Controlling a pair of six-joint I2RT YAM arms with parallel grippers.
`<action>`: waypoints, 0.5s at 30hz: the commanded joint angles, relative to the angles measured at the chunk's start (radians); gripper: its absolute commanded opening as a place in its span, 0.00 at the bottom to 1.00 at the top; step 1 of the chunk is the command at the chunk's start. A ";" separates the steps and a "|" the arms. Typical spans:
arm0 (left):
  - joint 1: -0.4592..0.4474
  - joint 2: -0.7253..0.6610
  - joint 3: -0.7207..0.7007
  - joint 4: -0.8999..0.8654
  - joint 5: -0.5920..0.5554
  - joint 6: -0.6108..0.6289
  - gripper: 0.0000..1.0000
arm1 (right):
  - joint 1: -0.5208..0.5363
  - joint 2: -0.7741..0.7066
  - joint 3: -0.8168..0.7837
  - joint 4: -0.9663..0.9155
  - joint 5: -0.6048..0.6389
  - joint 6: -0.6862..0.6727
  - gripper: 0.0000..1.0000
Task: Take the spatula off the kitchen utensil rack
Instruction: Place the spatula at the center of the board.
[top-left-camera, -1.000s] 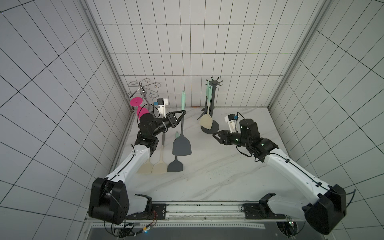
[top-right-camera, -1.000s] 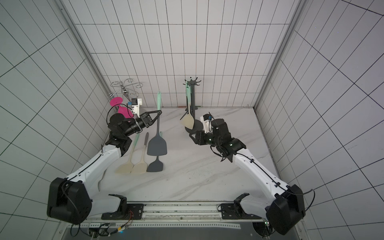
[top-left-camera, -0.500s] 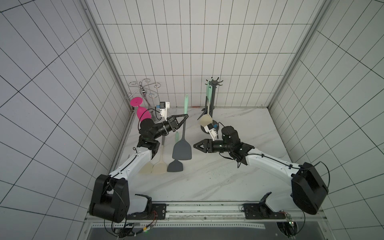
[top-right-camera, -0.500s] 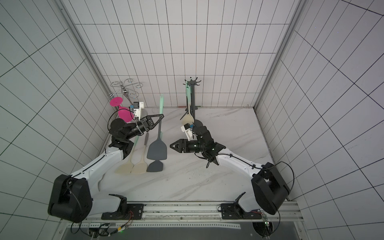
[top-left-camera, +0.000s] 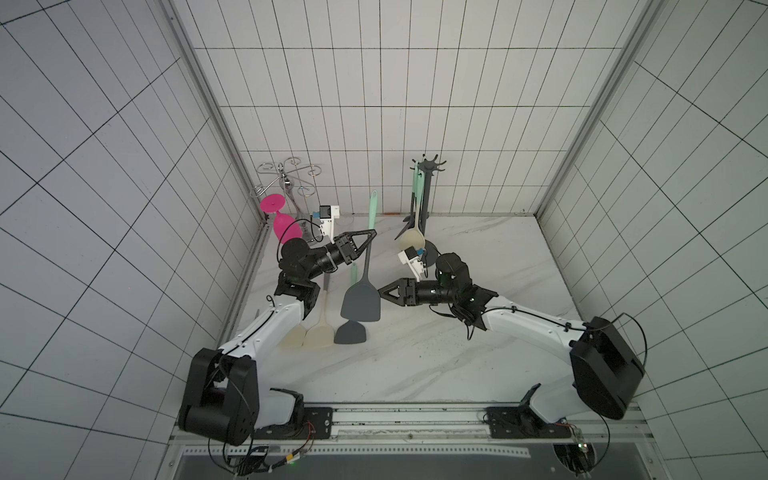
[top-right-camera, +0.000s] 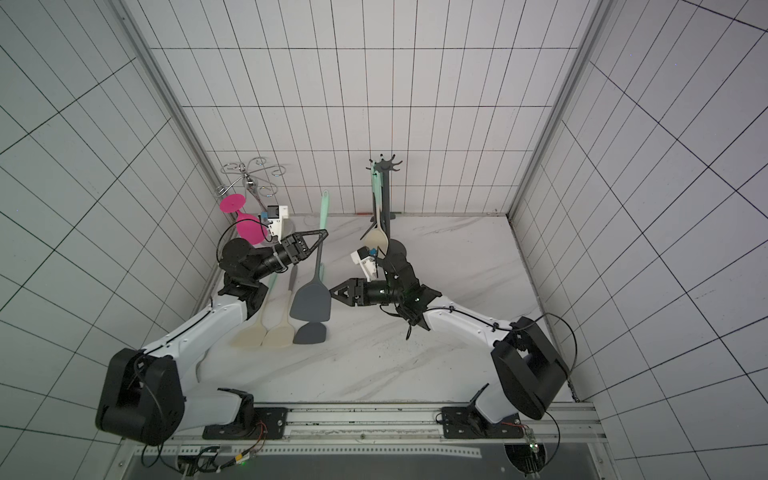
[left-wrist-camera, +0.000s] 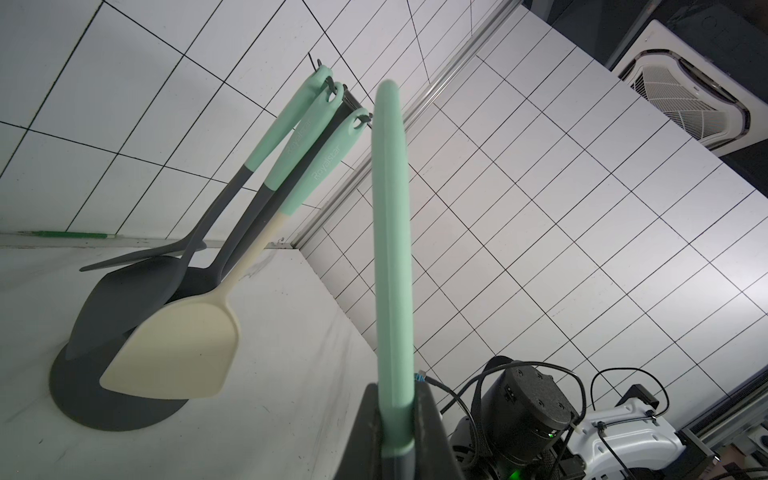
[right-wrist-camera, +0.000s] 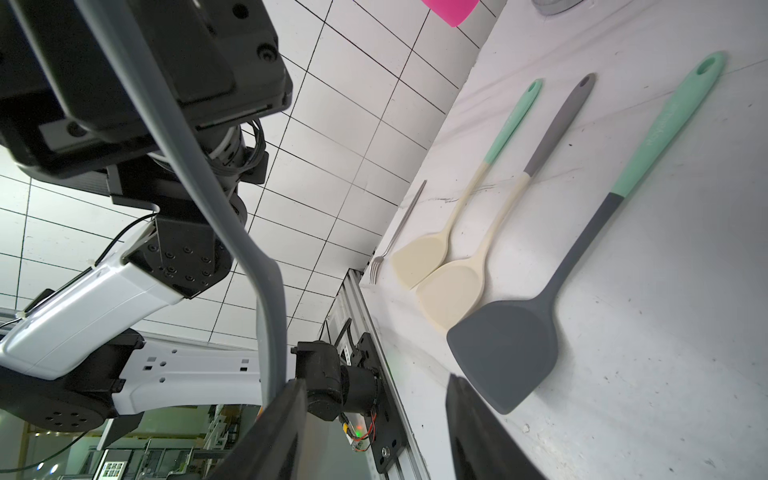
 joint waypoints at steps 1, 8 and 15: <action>-0.004 0.024 -0.020 0.014 -0.015 0.017 0.00 | 0.014 -0.060 -0.006 0.077 0.034 -0.020 0.57; 0.004 0.034 -0.024 0.014 -0.025 0.017 0.00 | 0.014 -0.176 -0.089 0.016 0.205 -0.098 0.57; 0.004 0.061 -0.029 0.052 -0.037 -0.007 0.00 | 0.014 -0.172 -0.084 -0.003 0.204 -0.093 0.57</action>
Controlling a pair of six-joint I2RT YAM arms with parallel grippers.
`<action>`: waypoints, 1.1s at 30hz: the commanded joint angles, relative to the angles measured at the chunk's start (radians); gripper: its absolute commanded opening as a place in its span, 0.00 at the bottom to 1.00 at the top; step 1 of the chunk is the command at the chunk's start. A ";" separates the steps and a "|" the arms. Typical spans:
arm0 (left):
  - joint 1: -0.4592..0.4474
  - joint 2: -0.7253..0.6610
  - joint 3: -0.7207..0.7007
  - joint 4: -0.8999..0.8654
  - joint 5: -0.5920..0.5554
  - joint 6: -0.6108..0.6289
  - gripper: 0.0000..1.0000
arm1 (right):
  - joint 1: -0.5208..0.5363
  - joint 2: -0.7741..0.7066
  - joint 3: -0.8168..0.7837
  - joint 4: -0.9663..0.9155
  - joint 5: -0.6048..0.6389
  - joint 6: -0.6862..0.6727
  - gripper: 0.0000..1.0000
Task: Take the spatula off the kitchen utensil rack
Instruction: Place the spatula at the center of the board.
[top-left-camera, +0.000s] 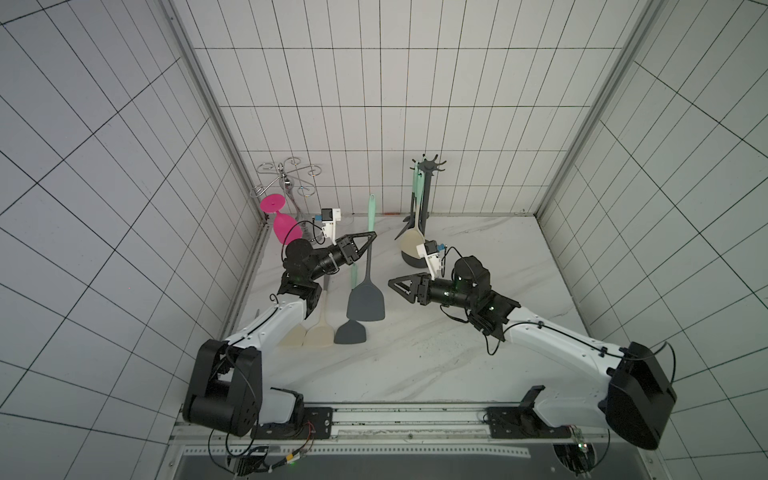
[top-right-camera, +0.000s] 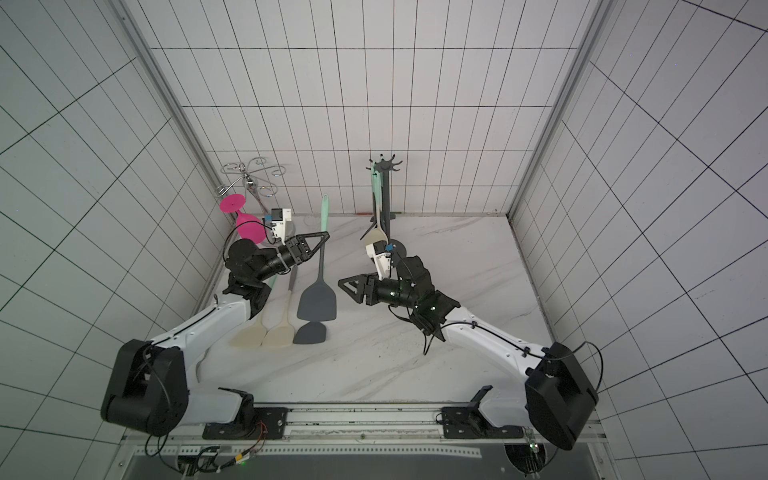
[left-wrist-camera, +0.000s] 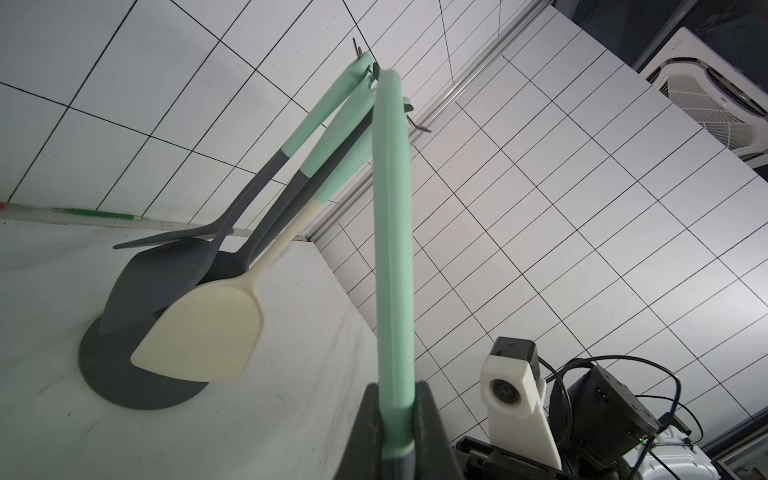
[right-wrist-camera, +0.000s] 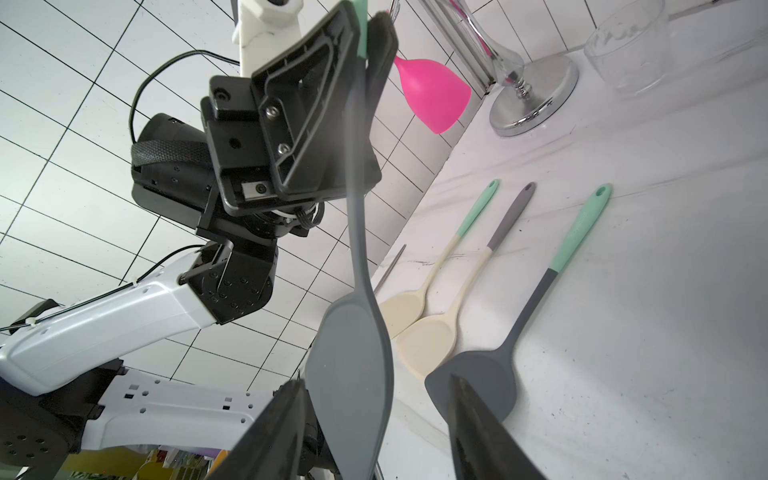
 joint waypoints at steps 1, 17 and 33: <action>0.002 0.019 -0.012 0.054 -0.013 -0.020 0.00 | 0.012 0.026 -0.015 0.030 -0.021 -0.005 0.58; 0.002 0.059 -0.023 0.173 0.002 -0.091 0.00 | 0.103 0.273 0.094 0.145 -0.235 0.086 0.33; -0.055 -0.181 0.084 -0.784 -0.314 0.369 0.59 | 0.102 0.106 0.081 -0.349 0.167 -0.204 0.00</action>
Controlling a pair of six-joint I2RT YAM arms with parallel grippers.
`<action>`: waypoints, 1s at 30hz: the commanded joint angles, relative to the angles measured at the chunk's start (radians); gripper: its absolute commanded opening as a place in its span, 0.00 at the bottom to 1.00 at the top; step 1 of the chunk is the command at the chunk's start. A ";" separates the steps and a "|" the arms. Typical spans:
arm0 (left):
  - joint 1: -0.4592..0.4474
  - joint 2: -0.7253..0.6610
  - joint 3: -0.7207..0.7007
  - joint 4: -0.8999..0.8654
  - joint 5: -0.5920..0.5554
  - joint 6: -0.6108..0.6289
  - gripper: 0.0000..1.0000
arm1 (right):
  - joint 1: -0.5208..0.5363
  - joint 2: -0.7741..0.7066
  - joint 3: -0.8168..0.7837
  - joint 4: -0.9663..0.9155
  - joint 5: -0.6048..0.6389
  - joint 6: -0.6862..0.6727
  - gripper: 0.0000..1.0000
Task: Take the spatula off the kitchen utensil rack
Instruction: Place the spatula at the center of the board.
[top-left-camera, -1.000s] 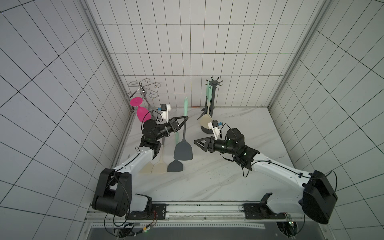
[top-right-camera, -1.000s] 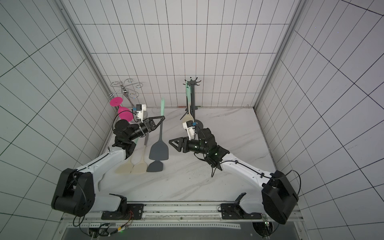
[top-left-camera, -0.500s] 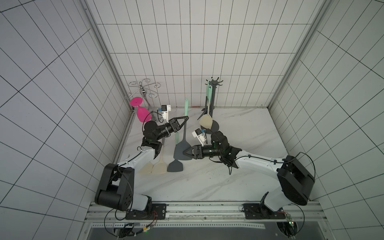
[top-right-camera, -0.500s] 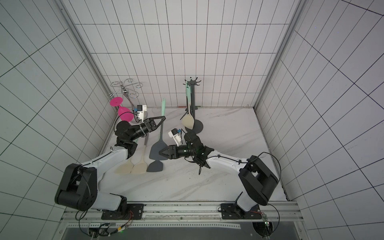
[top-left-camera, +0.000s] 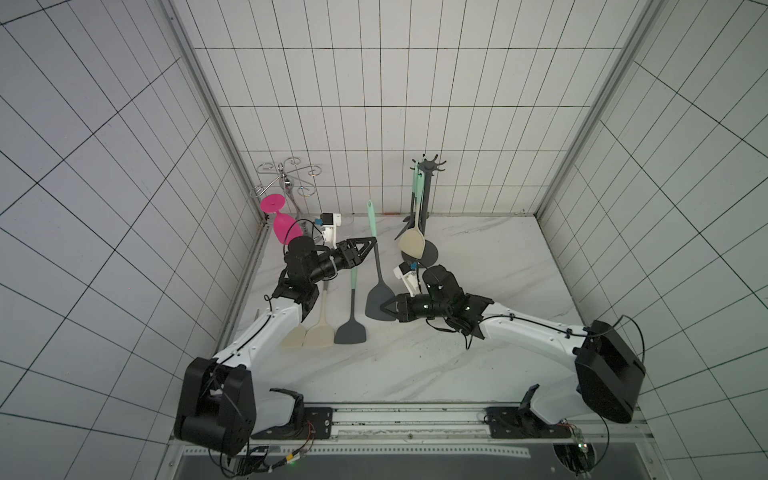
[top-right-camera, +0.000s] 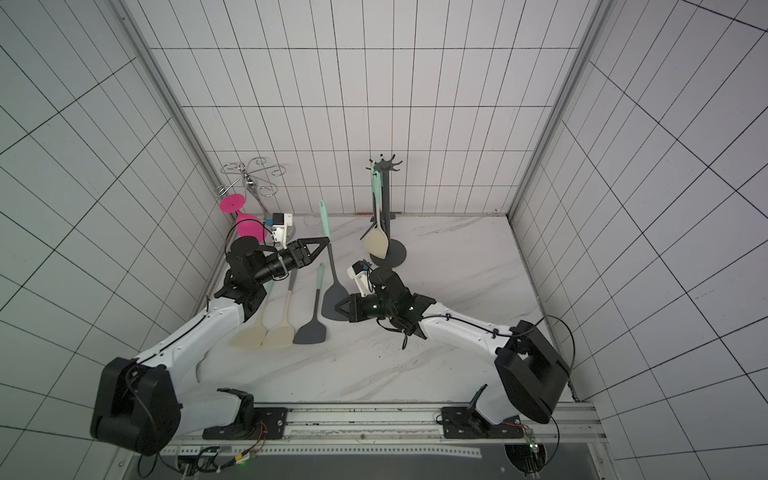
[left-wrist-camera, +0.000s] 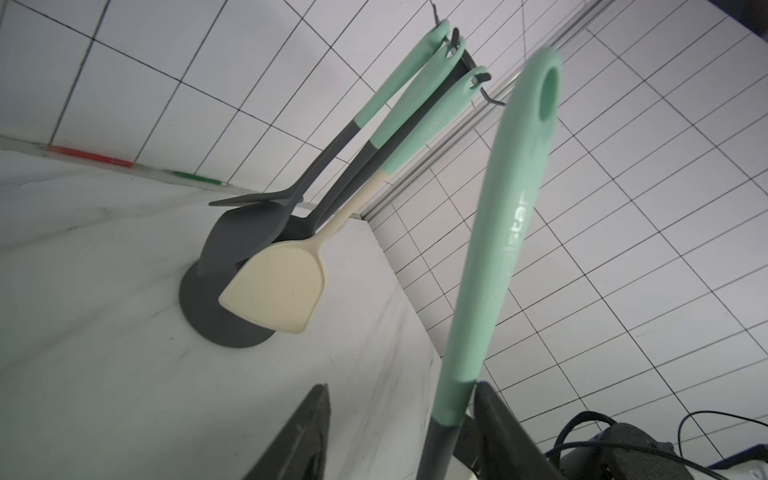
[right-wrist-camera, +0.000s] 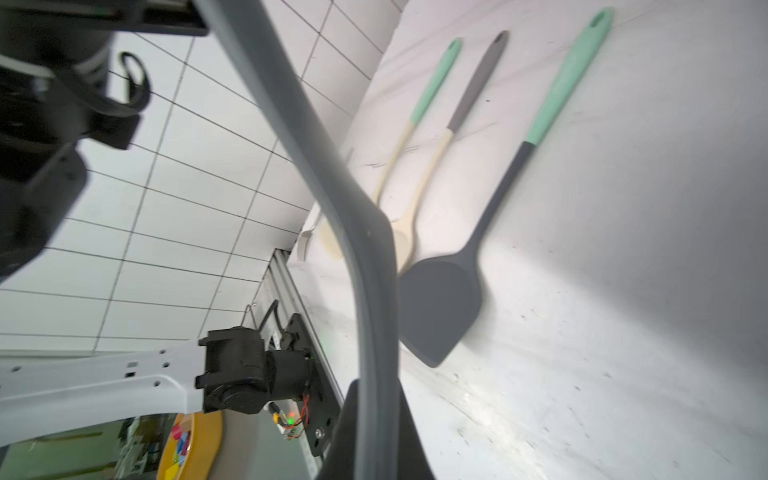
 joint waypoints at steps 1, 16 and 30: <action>-0.054 -0.062 0.033 -0.326 -0.187 0.166 0.59 | 0.006 -0.042 0.020 -0.095 0.106 -0.100 0.00; -0.246 -0.009 0.010 -0.294 -0.288 0.052 0.22 | 0.005 -0.018 0.011 -0.050 0.057 -0.009 0.00; -0.246 0.062 0.138 -0.555 -0.404 0.150 0.00 | -0.057 -0.148 -0.006 -0.230 0.203 -0.130 0.45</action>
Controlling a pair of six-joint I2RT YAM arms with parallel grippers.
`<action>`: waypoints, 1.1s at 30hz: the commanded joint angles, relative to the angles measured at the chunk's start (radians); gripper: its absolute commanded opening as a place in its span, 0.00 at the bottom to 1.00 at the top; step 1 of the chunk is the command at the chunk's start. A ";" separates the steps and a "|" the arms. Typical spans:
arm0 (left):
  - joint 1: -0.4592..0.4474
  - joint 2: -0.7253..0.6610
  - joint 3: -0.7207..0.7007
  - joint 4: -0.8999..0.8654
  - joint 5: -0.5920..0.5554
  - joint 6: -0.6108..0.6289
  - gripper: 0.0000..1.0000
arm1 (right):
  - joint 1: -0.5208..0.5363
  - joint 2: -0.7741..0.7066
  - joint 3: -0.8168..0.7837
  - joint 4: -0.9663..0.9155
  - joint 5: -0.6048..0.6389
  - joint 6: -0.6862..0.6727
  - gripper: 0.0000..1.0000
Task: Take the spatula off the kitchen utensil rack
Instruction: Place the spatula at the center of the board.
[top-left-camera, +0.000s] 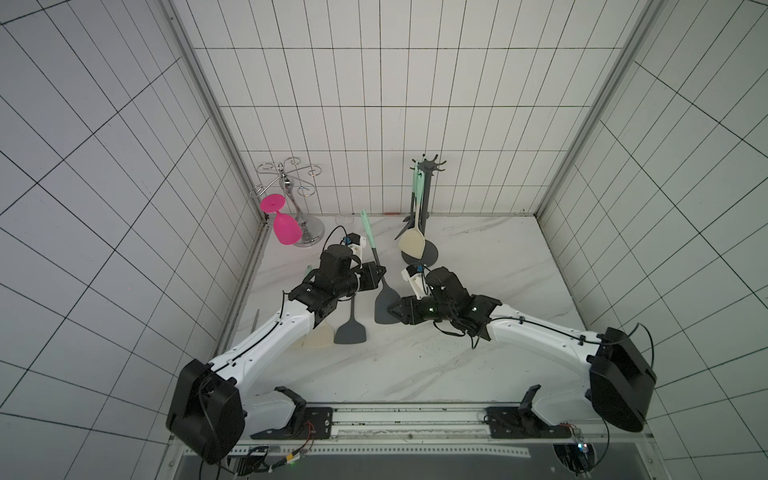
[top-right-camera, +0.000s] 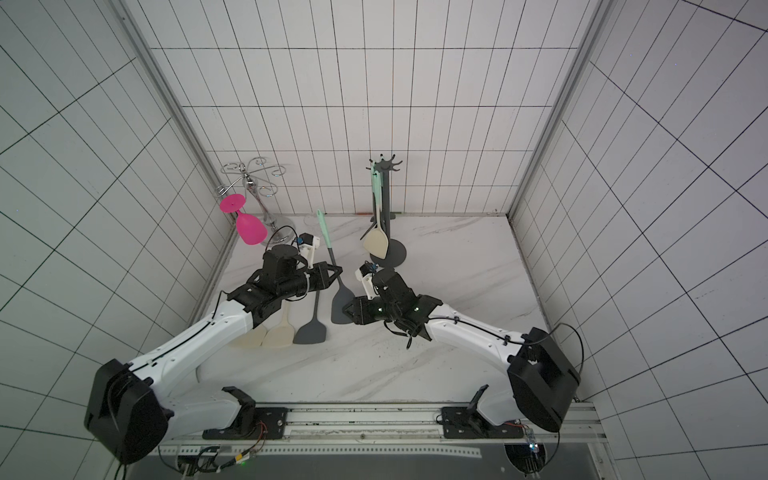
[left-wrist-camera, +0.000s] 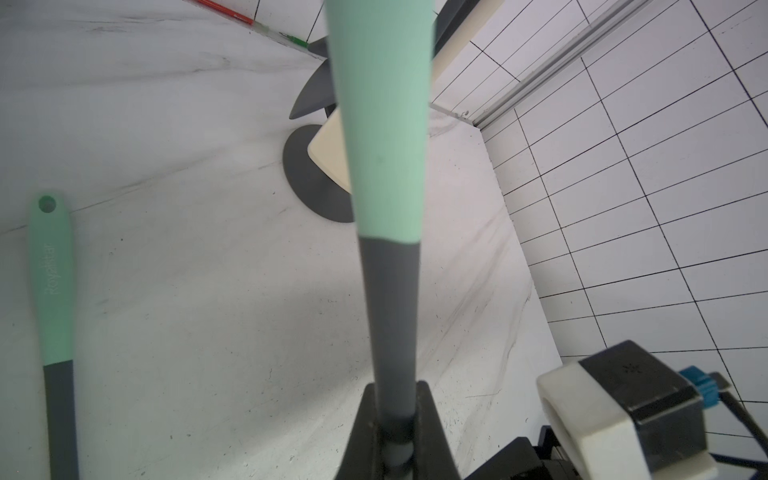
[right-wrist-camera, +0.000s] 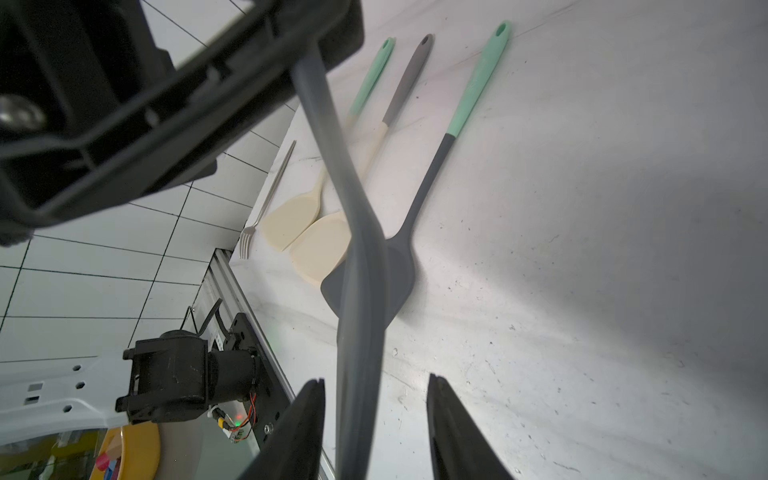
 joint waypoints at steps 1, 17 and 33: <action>0.000 0.064 0.062 -0.105 -0.046 0.032 0.00 | -0.056 -0.100 -0.013 -0.094 0.112 -0.074 0.46; -0.091 0.544 0.292 -0.388 -0.098 0.043 0.00 | -0.231 -0.349 -0.154 -0.189 0.193 -0.100 0.48; -0.072 0.681 0.385 -0.520 -0.233 0.031 0.00 | -0.239 -0.327 -0.153 -0.190 0.171 -0.101 0.48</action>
